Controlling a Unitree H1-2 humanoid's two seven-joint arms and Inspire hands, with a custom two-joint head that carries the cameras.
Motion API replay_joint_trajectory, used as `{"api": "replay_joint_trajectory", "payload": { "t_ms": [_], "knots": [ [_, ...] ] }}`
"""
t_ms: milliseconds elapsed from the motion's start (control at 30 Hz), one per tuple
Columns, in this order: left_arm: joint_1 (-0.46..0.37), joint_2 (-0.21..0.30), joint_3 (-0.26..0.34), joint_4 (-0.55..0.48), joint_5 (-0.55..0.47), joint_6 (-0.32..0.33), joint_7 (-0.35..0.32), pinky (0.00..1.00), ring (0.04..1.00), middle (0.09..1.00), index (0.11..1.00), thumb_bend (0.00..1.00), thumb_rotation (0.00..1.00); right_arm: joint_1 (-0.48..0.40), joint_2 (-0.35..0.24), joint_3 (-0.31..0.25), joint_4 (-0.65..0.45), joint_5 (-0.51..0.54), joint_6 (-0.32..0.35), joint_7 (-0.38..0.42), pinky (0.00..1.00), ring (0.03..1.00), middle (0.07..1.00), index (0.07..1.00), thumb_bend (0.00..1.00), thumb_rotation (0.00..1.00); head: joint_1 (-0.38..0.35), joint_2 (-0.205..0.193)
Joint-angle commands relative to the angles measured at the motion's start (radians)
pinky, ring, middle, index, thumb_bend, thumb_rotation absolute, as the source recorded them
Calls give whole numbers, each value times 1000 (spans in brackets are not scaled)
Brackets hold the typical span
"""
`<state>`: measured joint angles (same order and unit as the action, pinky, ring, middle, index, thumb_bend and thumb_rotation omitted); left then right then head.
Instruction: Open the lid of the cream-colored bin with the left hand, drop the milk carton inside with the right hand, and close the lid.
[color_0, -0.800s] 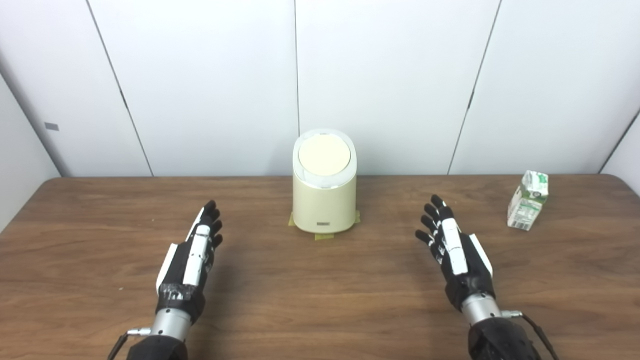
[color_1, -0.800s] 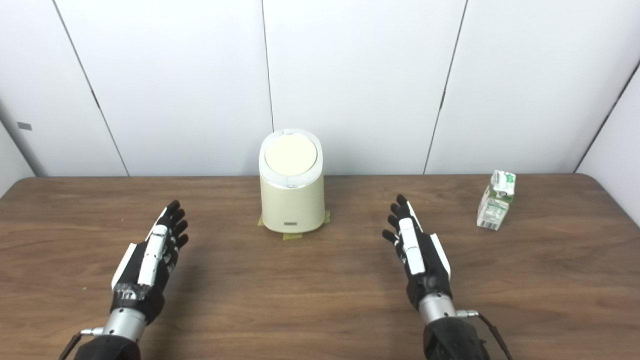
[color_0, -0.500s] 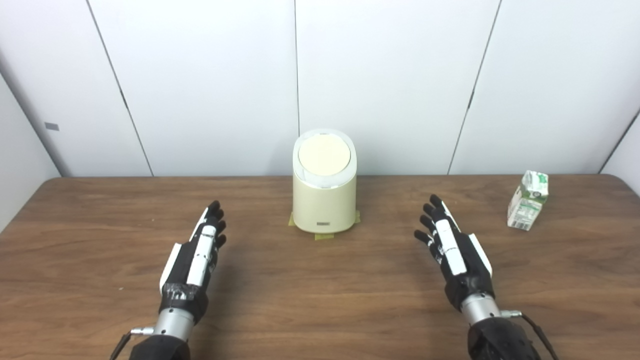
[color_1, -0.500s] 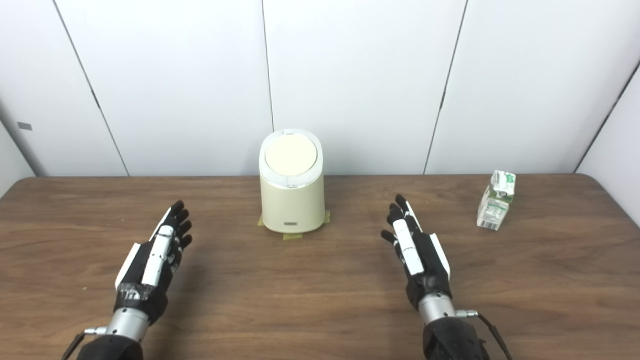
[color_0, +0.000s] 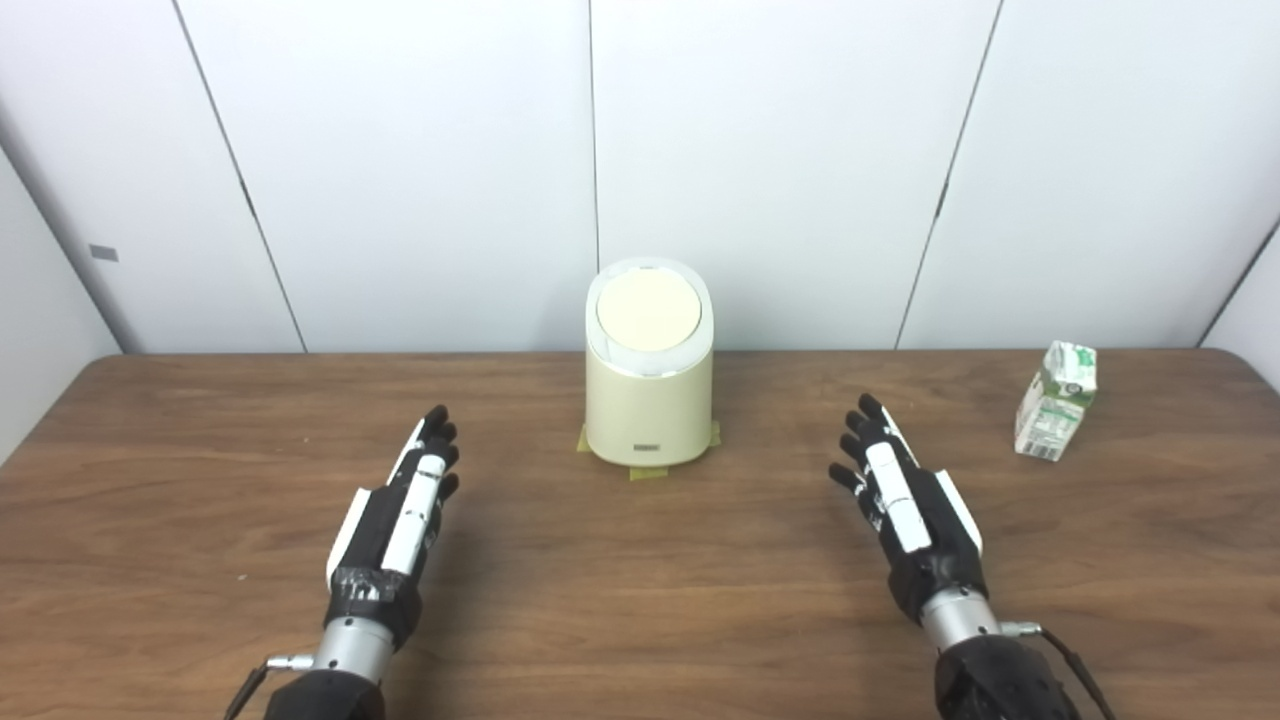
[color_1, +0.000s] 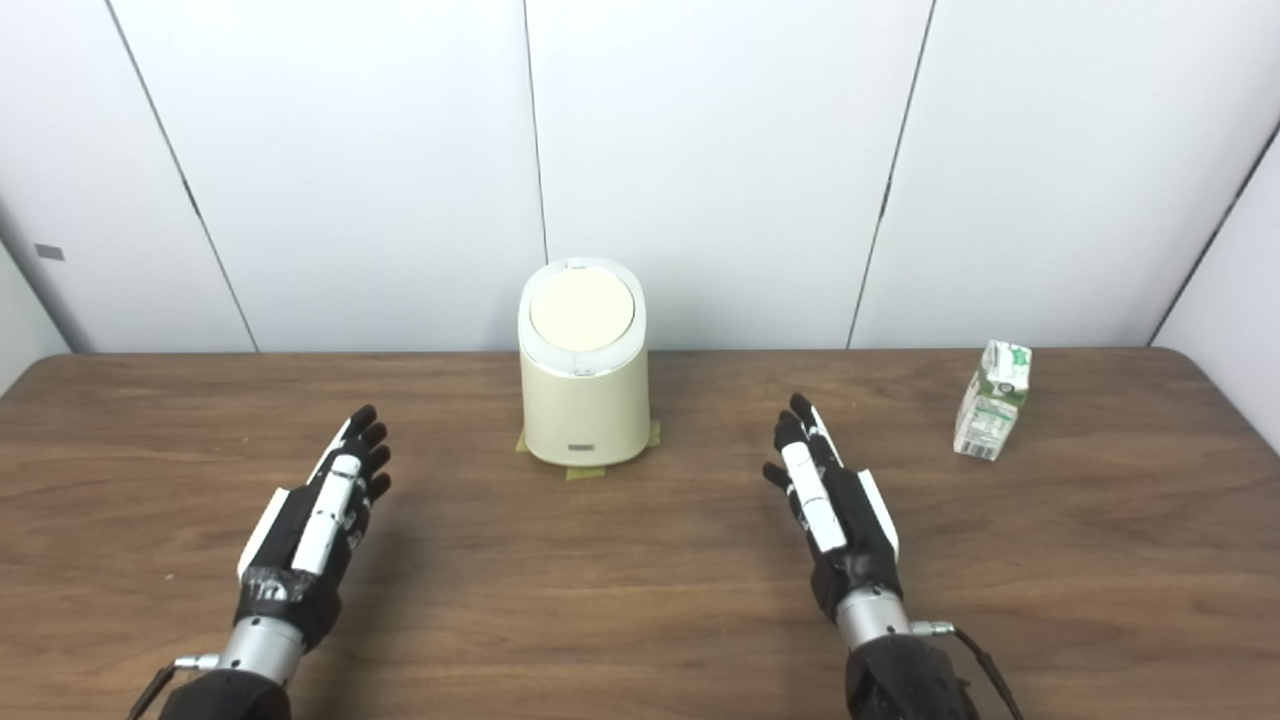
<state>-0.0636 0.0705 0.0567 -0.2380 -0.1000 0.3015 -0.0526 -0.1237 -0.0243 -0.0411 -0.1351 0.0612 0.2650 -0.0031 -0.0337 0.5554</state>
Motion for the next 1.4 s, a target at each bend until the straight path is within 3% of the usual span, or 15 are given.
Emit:
{"api": "replay_joint_trajectory", "payload": {
  "t_ms": [0,167,267,367,533,667,800,933,1067,1233,1367],
  "knots": [
    [-26,8,-9,-37,14,-6,0,1000,1000,990,1000,433,786,-26,-12,-4,-44,7,-38,12,888,956,966,977,642,856,-1,-8],
    [-25,10,-22,-47,60,-3,13,1000,992,987,1000,463,705,-5,-22,-10,-40,26,-55,28,895,962,967,979,624,865,5,-53],
    [-64,11,-27,-32,76,-21,12,968,981,982,1000,462,597,6,-28,-7,-22,37,-80,40,908,970,970,982,616,862,6,-84],
    [-159,45,-50,-22,167,7,22,886,933,946,979,542,456,15,-31,-1,3,37,-102,48,913,974,977,990,603,871,13,-106],
    [-343,79,-76,21,232,81,13,898,896,910,959,620,289,21,-31,6,45,37,-141,61,906,976,983,1000,575,875,15,-127],
    [-443,80,-96,70,265,119,16,873,901,917,964,691,284,24,-33,15,61,24,-150,61,875,967,980,1000,548,891,16,-142],
    [-543,67,-115,161,306,129,36,912,916,927,965,715,272,27,-28,18,80,25,-160,57,894,962,977,996,522,884,10,-155],
    [-618,69,-132,242,328,129,25,863,917,944,969,704,185,27,-33,28,88,6,-162,54,880,960,977,999,592,837,9,-160],
    [-704,95,-192,329,389,151,-4,827,926,960,984,737,146,27,-24,25,91,17,-157,55,860,958,974,1000,595,794,9,-164],
    [-784,111,-252,441,439,135,-25,788,933,974,985,790,67,26,-21,22,102,29,-170,58,857,960,975,1000,625,788,8,-159],
    [-824,122,-291,515,469,81,-31,760,919,977,976,809,17,27,-20,23,99,36,-170,57,862,962,975,1000,624,800,13,-153]
  ]
}}
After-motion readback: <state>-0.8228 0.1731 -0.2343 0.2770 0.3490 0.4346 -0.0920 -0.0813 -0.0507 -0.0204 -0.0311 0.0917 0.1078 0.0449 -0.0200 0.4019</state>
